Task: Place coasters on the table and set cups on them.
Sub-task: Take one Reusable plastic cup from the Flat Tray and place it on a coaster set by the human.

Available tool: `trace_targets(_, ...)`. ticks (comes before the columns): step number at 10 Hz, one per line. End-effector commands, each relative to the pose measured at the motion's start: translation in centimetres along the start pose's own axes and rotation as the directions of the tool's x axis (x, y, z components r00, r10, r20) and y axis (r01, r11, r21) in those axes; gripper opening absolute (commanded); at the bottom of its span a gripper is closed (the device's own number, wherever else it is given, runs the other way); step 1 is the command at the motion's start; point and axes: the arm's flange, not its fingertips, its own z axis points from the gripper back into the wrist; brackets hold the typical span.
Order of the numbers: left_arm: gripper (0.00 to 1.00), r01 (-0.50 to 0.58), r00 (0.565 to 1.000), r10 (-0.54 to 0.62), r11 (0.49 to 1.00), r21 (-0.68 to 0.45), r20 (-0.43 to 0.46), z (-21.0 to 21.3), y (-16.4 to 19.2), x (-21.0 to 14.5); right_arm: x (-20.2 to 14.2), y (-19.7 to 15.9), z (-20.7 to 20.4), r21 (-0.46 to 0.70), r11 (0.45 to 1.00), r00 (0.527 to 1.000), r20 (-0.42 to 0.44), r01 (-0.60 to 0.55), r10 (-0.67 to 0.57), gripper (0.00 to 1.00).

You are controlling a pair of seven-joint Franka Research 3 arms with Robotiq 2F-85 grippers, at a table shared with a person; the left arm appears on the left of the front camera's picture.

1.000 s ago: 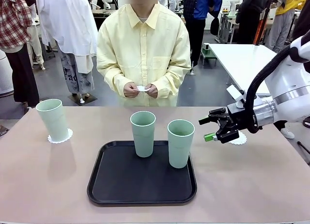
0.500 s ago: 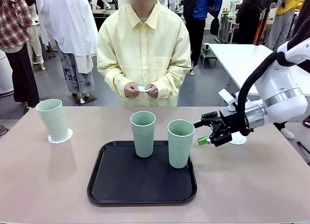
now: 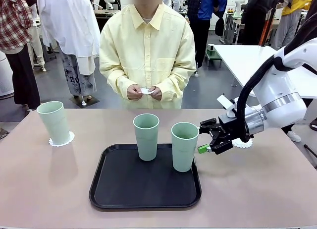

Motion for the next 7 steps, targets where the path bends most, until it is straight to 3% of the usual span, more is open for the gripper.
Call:
trace_targets(1,1.0,0.003,1.0,-0.003,1.0,-0.005,0.004,0.1,-0.2,0.0,-0.1,-0.4,-0.6,0.036,0.999,1.0,-0.002,-0.014,0.014,1.0)
trace_targets(7,1.0,0.003,1.0,-0.003,1.0,-0.005,0.004,0.1,-0.2,0.0,-0.4,-0.6,-2.7,0.107,0.993,0.999,-0.003,-0.041,0.042,1.0)
